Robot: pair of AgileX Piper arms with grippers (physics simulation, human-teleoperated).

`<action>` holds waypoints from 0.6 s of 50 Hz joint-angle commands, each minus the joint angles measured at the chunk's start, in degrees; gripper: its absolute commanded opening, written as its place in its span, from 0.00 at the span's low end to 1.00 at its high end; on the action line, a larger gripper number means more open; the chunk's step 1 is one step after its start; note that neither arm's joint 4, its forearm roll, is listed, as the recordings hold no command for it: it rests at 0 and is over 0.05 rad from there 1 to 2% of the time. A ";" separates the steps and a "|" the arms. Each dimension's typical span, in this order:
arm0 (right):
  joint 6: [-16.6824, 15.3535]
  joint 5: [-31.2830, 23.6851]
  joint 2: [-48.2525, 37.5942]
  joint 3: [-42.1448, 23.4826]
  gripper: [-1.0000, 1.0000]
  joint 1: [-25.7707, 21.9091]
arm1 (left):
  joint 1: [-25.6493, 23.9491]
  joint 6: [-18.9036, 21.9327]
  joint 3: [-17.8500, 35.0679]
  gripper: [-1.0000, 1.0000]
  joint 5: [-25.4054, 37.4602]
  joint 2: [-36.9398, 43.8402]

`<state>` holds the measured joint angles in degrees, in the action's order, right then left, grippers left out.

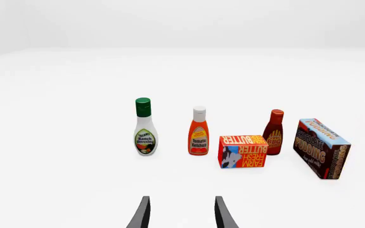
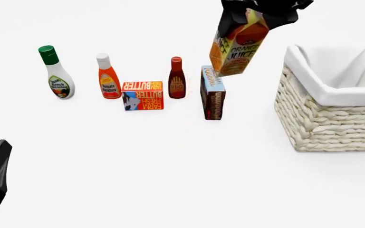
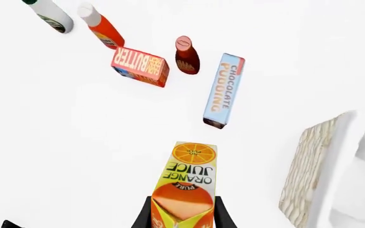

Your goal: Pick the orange juice and place it in the basket.

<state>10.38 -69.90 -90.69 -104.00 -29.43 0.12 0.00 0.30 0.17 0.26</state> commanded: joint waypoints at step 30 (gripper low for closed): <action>-13.16 0.00 3.59 -6.13 0.00 11.54 | 0.01 0.00 0.00 1.00 0.00 0.00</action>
<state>-2.25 -69.90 -88.27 -108.68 -20.31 0.12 0.00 0.30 0.17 0.26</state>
